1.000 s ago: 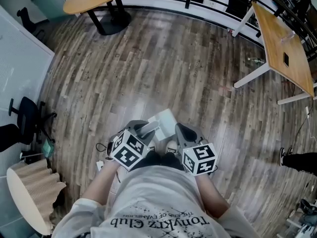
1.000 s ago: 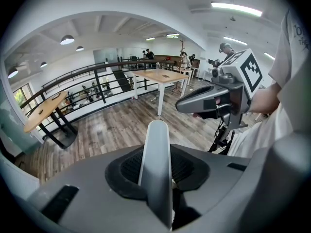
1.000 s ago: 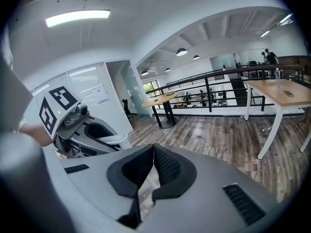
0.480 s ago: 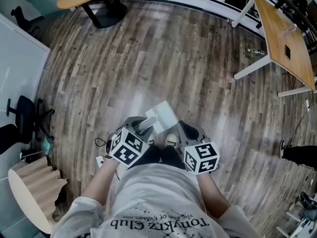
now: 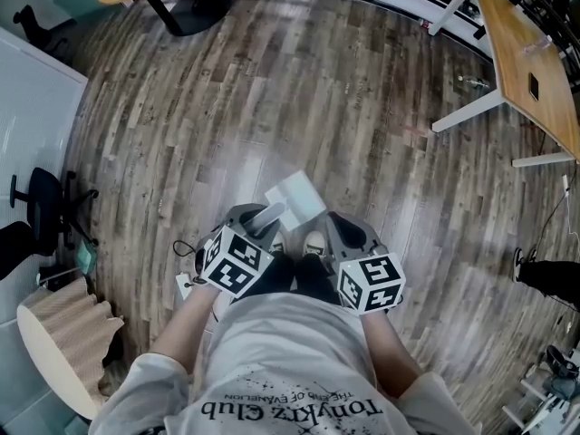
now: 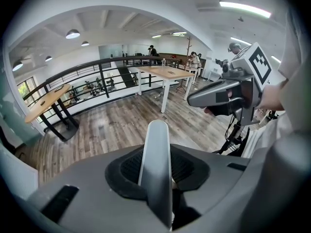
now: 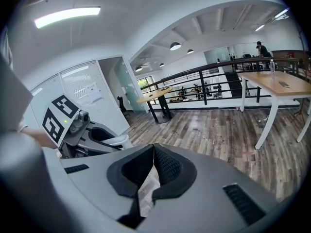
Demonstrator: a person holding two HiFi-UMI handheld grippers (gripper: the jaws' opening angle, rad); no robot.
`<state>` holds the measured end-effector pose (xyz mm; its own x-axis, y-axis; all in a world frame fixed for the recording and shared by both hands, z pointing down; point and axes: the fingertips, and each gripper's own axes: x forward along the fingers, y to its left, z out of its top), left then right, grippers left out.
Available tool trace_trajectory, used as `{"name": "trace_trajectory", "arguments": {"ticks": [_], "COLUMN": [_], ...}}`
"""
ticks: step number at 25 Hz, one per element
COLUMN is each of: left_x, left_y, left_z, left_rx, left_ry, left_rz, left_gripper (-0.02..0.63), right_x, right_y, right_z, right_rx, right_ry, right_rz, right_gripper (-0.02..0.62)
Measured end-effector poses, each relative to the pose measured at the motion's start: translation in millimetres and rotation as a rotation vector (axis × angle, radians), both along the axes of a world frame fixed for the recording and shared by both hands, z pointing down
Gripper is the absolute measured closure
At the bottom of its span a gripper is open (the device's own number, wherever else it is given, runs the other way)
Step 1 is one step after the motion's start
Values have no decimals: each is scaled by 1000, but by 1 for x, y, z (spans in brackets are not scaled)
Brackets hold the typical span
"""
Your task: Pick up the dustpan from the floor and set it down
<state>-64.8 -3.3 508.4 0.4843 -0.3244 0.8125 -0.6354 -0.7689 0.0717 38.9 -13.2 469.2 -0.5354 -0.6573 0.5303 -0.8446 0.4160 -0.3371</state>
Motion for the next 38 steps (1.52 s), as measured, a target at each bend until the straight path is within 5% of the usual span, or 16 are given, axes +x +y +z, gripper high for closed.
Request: {"name": "trace_trajectory", "arguments": {"ticks": [38], "left_x": [6], "left_y": [-47], "left_z": [87], "left_rx": [13], "left_ry": [-31], "left_rz": [10], "left_gripper": [483], "right_x": [-1], "right_y": [-13], "right_z": [40], "right_rx": [-99], "right_ry": [-9], "right_rz": [23], "right_gripper": [571]}}
